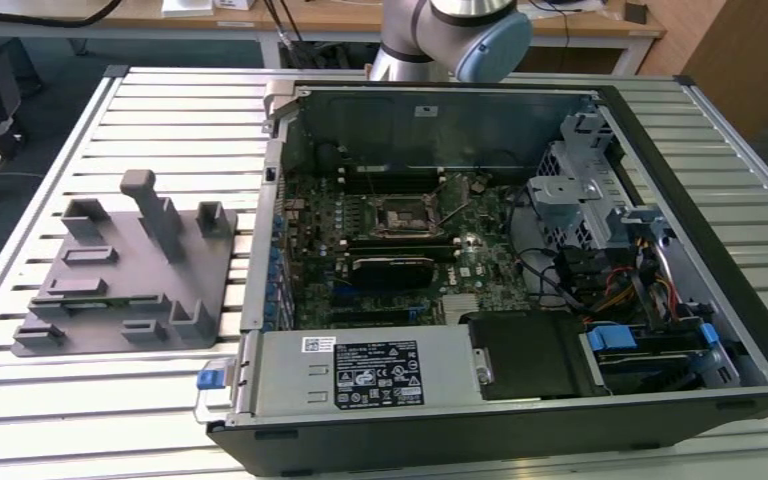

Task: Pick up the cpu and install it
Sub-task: 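Pick up the cpu and move it towards the insertion slot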

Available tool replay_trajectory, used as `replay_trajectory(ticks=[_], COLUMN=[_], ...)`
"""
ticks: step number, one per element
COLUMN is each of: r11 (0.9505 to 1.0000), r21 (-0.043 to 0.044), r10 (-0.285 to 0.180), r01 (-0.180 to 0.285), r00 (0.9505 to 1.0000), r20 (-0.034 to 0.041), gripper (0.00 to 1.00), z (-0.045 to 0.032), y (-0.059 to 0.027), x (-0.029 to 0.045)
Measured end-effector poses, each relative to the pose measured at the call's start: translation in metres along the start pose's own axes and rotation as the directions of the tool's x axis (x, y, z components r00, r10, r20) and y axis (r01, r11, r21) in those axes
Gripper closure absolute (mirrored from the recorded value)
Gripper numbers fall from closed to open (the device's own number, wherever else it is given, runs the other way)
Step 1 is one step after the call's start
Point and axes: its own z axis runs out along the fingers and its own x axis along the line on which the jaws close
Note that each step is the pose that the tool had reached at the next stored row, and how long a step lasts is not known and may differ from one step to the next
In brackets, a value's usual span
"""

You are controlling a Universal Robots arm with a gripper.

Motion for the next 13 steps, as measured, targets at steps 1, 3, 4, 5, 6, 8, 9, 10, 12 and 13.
replay_trajectory(ticks=[1,3,4,5,6,8,9,10,12,13], r11=[1.0,1.0,1.0,1.0,1.0,1.0,1.0,1.0,1.0,1.0], r21=[-0.0002,-0.0002,-0.0001,-0.0002,-0.0002,-0.0001,-0.0002,-0.0001,-0.0001,-0.0002], r10=[0.0,0.0,0.0,0.0,0.0,0.0,0.0,0.0,0.0,0.0], r01=[0.0,0.0,0.0,0.0,0.0,0.0,0.0,0.0,0.0,0.0], r00=[1.0,1.0,1.0,1.0,1.0,1.0,1.0,1.0,1.0,1.0], r20=[0.0003,0.0003,0.0001,0.0002,0.0002,0.0001,0.0002,0.0002,0.0001,0.0002], gripper=[0.47,0.47,0.47,0.47,0.47,0.47,0.47,0.47,0.47,0.47], z=[0.0001,-0.0001,-0.0002,-0.0002,-0.0002,-0.0003,-0.0003,-0.0003,-0.0004,-0.0003], y=[0.0,0.0001,0.0001,0.0001,0.0,-0.0001,-0.0001,-0.0001,-0.0002,-0.0003], x=[0.0,-0.0001,-0.0012,-0.0033,-0.0059,-0.0122,-0.0158,-0.0196,-0.0271,-0.0307])
